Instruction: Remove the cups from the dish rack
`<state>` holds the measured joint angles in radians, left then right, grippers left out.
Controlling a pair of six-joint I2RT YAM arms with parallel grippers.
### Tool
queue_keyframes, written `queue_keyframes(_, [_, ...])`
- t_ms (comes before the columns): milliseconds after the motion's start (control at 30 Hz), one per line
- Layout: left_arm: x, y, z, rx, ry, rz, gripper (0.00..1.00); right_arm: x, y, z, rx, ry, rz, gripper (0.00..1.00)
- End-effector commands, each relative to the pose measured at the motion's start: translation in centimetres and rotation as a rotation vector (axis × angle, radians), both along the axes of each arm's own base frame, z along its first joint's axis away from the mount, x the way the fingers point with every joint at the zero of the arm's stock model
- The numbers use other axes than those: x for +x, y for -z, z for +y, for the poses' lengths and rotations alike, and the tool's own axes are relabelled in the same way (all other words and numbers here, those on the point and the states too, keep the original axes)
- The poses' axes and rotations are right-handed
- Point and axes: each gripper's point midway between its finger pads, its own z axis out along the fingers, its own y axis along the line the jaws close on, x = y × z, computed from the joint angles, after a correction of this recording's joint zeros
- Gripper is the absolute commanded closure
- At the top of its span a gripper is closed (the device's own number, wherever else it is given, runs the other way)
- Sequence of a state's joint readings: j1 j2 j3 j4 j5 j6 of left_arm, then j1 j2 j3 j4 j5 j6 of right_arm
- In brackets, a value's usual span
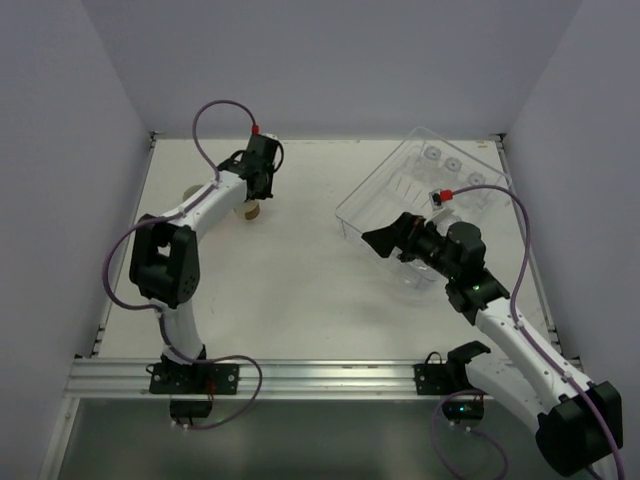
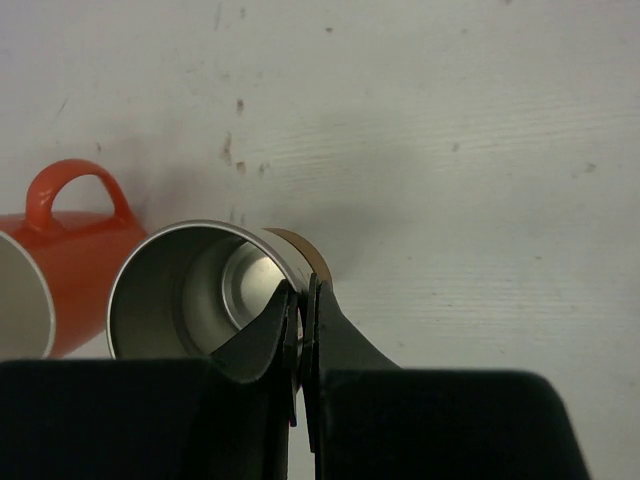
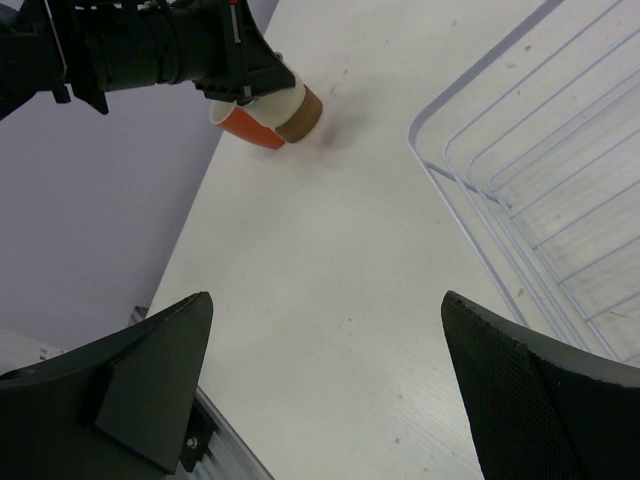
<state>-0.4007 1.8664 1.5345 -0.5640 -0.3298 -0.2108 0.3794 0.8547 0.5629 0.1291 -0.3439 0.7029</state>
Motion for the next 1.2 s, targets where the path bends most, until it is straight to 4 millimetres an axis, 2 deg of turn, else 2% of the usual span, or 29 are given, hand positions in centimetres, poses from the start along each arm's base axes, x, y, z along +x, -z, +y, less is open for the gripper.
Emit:
queue_keyframes(0, [1.7,-0.1,2.4,0.044,-0.033,-0.026,1.00,0.1,1.0,-0.6,-0.048,0.022,-0.014,0.01])
queue_keyframes(233, [3.2,2.7,2.6,0.073,-0.018,-0.021,1.00,0.1,1.5,-0.7,-0.070,0.021,-0.015,0.01])
queue_keyframes(467, [4.1,3.6,3.8,0.116,-0.055,-0.040,0.99,0.2,1.7,-1.3,-0.095,0.050,-0.016,0.01])
queue_keyframes(600, [4.1,4.0,4.1,0.113,-0.077,-0.060,0.86,0.2,1.5,-1.5,-0.102,0.061,-0.021,0.01])
queue_keyframes(633, [4.0,3.9,4.1,0.108,-0.084,-0.065,0.70,0.1,1.6,-1.7,-0.108,0.066,-0.017,0.01])
queue_keyframes(667, [4.0,3.8,4.2,0.106,-0.089,-0.073,0.62,0.2,1.5,-1.9,-0.114,0.074,-0.017,0.01])
queue_keyframes(733, [3.9,2.5,4.4,0.100,-0.103,-0.108,0.43,0.4,1.9,-2.6,-0.147,0.111,-0.009,0.01])
queue_keyframes(767, [3.9,2.1,4.4,0.098,-0.104,-0.117,0.41,0.6,1.6,-2.8,-0.149,0.126,-0.019,0.01])
queue_keyframes(800, [3.9,1.3,4.5,0.093,-0.106,-0.134,0.37,0.6,2.5,-3.4,-0.184,0.152,0.010,0.01])
queue_keyframes(867, [4.0,0.4,4.2,0.076,-0.098,-0.143,0.32,0.8,2.4,-4.2,-0.209,0.189,0.021,0.01])
queue_keyframes(900, [4.0,-0.8,4.0,0.053,-0.098,-0.164,0.22,0.9,2.4,-4.7,-0.229,0.212,0.020,0.01])
queue_keyframes(933, [3.9,-1.7,3.4,0.023,-0.080,-0.175,0.18,1.0,2.9,-5.5,-0.257,0.254,0.043,0.01])
queue_keyframes(967, [4.0,-2.9,3.0,-0.006,-0.069,-0.199,0.13,1.1,2.5,-6.0,-0.266,0.279,0.039,0.01])
queue_keyframes(1000, [3.8,-5.2,2.1,-0.063,-0.045,-0.238,0.05,0.8,3.1,-6.5,-0.290,0.289,0.066,0.03])
queue_keyframes(1033, [3.6,-6.6,1.7,-0.092,-0.032,-0.262,0.01,1.0,3.2,-7.4,-0.314,0.341,0.071,0.04])
queue_keyframes(1067, [3.5,-8.4,1.2,-0.123,-0.018,-0.293,0.00,1.0,3.1,-8.0,-0.327,0.366,0.078,0.05])
queue_keyframes(1100, [2.9,-11.2,0.6,-0.167,0.004,-0.344,0.00,0.7,3.7,-8.5,-0.350,0.386,0.102,0.08])
queue_keyframes(1133, [2.1,-12.6,-0.9,-0.224,0.054,-0.360,0.00,0.6,3.8,-9.0,-0.364,0.408,0.112,0.09])
queue_keyframes(1167, [1.5,-13.8,-1.7,-0.258,0.079,-0.376,0.00,0.8,3.9,-9.9,-0.385,0.453,0.117,0.10])
